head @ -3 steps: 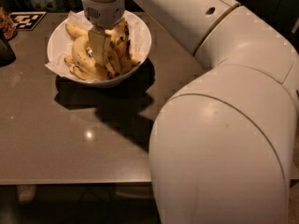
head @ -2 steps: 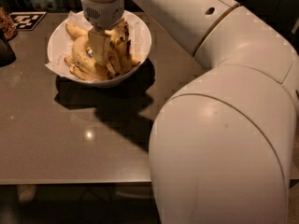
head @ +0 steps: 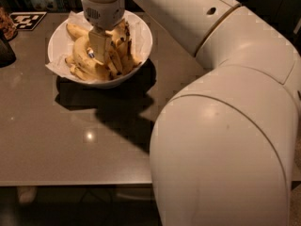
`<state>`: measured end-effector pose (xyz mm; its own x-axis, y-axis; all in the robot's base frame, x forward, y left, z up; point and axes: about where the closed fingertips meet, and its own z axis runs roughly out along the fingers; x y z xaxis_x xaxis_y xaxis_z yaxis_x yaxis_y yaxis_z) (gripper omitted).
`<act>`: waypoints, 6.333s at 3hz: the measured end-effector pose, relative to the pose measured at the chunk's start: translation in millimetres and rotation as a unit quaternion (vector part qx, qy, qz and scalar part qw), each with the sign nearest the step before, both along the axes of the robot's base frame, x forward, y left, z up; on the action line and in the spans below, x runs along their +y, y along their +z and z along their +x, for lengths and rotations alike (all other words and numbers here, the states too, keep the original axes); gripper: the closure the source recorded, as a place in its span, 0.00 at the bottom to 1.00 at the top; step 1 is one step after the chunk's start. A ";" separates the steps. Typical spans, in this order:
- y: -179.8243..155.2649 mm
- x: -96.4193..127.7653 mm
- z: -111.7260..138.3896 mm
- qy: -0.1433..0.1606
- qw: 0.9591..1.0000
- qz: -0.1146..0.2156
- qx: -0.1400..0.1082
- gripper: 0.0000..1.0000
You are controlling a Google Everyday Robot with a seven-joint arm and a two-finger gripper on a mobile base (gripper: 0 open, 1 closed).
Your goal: Pick banana from white bowl
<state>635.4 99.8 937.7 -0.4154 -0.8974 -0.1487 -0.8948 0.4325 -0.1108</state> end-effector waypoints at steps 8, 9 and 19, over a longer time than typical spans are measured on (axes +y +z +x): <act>1.1 0.0 0.0 0.000 1.000 0.000 0.000 0.82; 0.9 0.0 0.0 0.000 1.000 0.000 0.000 0.59; 14.2 -0.3 0.5 -0.103 0.993 0.017 -0.053 0.30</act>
Offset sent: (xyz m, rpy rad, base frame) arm -0.0514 -0.0119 0.0795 0.2223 -0.1000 0.2402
